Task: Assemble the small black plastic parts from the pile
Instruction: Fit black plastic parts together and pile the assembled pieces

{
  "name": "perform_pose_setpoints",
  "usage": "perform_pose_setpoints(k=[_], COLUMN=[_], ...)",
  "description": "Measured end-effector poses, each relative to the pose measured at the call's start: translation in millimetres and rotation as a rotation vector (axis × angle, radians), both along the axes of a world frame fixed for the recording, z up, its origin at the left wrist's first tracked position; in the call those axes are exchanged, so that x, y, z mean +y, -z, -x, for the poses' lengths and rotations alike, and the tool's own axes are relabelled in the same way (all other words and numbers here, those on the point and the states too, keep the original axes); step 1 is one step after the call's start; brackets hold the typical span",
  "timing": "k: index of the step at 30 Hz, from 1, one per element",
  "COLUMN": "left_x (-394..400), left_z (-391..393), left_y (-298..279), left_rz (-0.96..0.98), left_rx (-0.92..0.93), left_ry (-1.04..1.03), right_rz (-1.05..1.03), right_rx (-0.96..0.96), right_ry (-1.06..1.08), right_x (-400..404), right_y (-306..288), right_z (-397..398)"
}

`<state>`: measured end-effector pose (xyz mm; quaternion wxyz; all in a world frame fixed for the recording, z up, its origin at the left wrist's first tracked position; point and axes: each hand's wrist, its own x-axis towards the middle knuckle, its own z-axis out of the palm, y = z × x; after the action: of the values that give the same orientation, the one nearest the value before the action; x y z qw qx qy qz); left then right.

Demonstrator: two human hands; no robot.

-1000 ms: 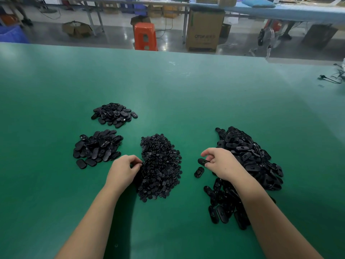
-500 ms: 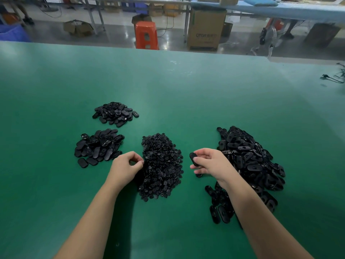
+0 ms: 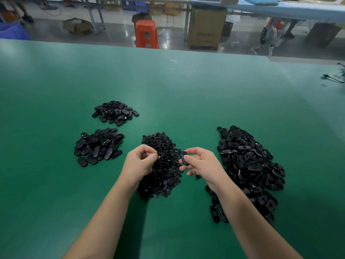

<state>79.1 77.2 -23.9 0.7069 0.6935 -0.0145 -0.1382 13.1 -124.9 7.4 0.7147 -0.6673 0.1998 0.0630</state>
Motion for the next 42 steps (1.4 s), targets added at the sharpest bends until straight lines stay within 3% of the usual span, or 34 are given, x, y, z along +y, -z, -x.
perform_pose_setpoints(k=[4, 8, 17, 25, 28, 32, 37, 42], left_x=[-20.1, -32.5, -36.5, -36.1, -37.4, -39.5, -40.9, -43.1], left_z=[7.9, 21.1, 29.2, 29.2, 28.7, 25.4, 25.6, 23.9], left_y=[-5.6, -12.4, -14.5, -15.0, -16.3, -15.8, -14.5, -14.6], left_rz=[-0.297, -0.472, -0.643, -0.576, -0.548, -0.476, -0.47, -0.279], left_rx=[-0.211, -0.452, -0.72, -0.838, -0.79, -0.573, -0.547, -0.277], left_ry=[0.021, 0.015, -0.05, 0.006, -0.002, -0.027, -0.037, -0.073], right_rz=[-0.042, -0.13, -0.221, -0.231, -0.223, -0.221, -0.242, -0.321], right_rx=[-0.042, -0.075, -0.07, -0.078, -0.073, -0.074, -0.07, -0.118], right_ry=[0.037, 0.088, 0.101, 0.098, 0.092, 0.081, 0.12, 0.255], right_x=[12.6, 20.4, 20.9, 18.5, 17.1, 17.1, 17.6, 16.4], right_y=[-4.6, -7.2, -6.0, -8.5, -8.9, -8.6, -6.1, -1.6], right_z=[-1.3, -1.2, 1.2, 2.4, 3.3, 4.3, 3.3, 2.7])
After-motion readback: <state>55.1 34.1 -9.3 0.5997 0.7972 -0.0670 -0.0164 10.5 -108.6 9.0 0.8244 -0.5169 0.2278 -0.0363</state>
